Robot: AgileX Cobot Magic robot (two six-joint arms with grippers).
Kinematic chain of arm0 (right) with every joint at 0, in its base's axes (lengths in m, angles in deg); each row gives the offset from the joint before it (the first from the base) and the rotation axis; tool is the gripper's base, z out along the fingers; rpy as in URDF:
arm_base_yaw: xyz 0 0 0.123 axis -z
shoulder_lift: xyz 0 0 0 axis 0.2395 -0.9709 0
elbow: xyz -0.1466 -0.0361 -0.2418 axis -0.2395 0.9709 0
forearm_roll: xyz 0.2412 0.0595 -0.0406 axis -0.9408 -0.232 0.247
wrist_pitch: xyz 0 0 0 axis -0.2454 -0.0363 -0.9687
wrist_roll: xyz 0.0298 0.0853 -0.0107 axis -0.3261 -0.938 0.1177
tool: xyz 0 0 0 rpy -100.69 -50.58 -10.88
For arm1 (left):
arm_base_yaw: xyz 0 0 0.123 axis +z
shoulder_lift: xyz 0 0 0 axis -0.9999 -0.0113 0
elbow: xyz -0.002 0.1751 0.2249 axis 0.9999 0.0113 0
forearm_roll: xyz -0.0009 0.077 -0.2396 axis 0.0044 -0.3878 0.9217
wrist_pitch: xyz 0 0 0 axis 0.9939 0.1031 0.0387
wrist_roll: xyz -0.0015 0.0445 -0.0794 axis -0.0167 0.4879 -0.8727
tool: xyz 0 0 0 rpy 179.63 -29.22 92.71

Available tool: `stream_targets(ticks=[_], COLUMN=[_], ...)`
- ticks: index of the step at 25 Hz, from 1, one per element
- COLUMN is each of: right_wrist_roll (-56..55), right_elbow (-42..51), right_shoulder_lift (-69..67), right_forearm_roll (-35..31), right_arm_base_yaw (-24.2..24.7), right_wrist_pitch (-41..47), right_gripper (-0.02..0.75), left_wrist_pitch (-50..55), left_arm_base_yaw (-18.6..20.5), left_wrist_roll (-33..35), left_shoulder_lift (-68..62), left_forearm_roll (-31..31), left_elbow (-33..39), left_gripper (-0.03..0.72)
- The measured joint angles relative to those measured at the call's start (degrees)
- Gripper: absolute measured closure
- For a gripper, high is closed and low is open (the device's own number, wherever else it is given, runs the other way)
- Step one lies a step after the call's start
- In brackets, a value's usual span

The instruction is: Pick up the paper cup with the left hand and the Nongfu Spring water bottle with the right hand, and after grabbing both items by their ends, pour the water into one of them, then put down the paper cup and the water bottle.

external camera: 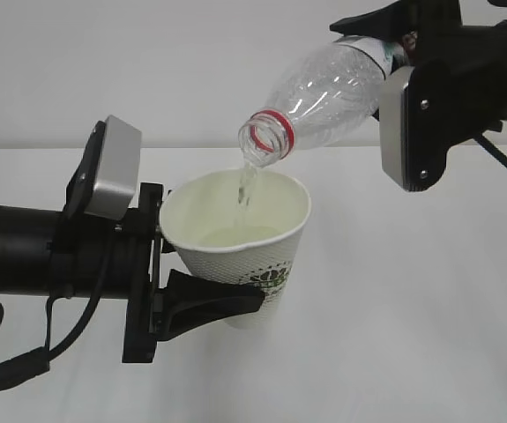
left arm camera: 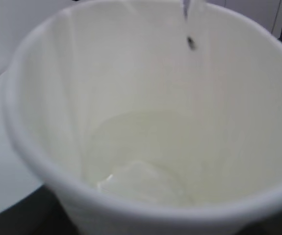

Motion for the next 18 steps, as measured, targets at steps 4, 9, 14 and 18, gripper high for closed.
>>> stream_targets(ticks=[4,9,14,18], right_wrist_roll=[0.3,0.9,0.9,0.9], right_elbow=[-0.1,-0.1,-0.1,-0.1], right_shoulder_lift=[0.0,0.0,0.0,0.0], right_forearm_roll=[0.0,0.0,0.0,0.0], right_arm_base_yaw=[0.0,0.0,0.0,0.0], right_wrist_pitch=[0.0,0.0,0.0,0.0], right_gripper=[0.279,0.279,0.279,0.279], left_wrist_pitch=[0.0,0.0,0.0,0.0], left_arm_base_yaw=[0.0,0.0,0.0,0.0], left_wrist_roll=[-0.3,-0.4,-0.6,-0.7], left_shoulder_lift=[0.0,0.0,0.0,0.0], left_forearm_roll=[0.0,-0.2,-0.8,-0.9], left_elbow=[0.0,0.0,0.0,0.0], left_gripper=[0.187,0.188,0.188,0.188])
